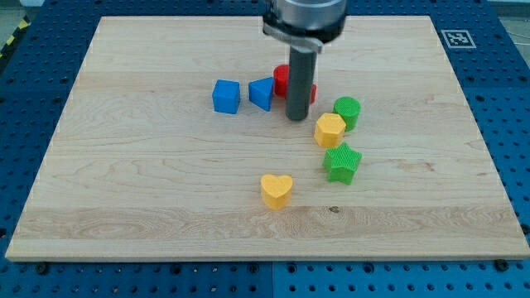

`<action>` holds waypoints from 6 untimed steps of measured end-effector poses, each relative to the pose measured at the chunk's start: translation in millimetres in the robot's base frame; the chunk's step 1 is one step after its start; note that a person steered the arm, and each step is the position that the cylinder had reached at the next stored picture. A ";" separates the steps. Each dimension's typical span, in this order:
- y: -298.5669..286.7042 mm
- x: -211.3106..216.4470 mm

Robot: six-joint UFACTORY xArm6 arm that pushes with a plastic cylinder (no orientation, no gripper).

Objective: Push the red blocks towards the top center of the board

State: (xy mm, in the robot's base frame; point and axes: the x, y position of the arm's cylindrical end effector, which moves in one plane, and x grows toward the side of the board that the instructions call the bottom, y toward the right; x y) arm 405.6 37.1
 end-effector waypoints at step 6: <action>-13.9 -35.0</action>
